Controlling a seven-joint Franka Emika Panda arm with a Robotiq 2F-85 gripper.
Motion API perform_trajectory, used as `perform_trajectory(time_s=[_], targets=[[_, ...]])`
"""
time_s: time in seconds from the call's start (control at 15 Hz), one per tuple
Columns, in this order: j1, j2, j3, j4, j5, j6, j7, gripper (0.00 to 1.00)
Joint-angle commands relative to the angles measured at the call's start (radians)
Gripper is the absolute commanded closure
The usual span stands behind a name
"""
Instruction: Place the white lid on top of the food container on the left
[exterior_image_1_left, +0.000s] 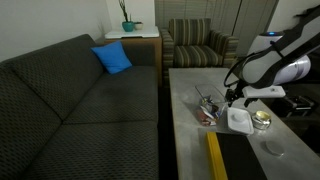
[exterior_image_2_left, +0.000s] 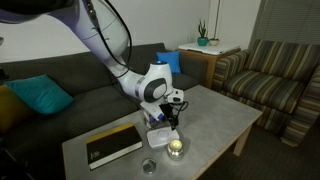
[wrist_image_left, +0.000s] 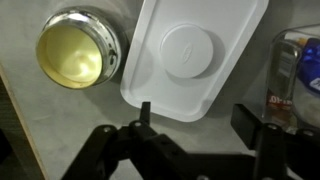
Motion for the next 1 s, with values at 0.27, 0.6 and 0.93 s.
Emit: perform_trajectory(time_s=[0.27,0.6,0.93], targets=[[-0.034,0.002,0.043,-0.041,0.014,-0.076,-0.027,0.0],[-0.046,0.004,0.054,-0.083,0.023,-0.069,-0.025,0.0],[-0.053,0.004,0.066,-0.107,0.051,-0.027,-0.008,0.0]])
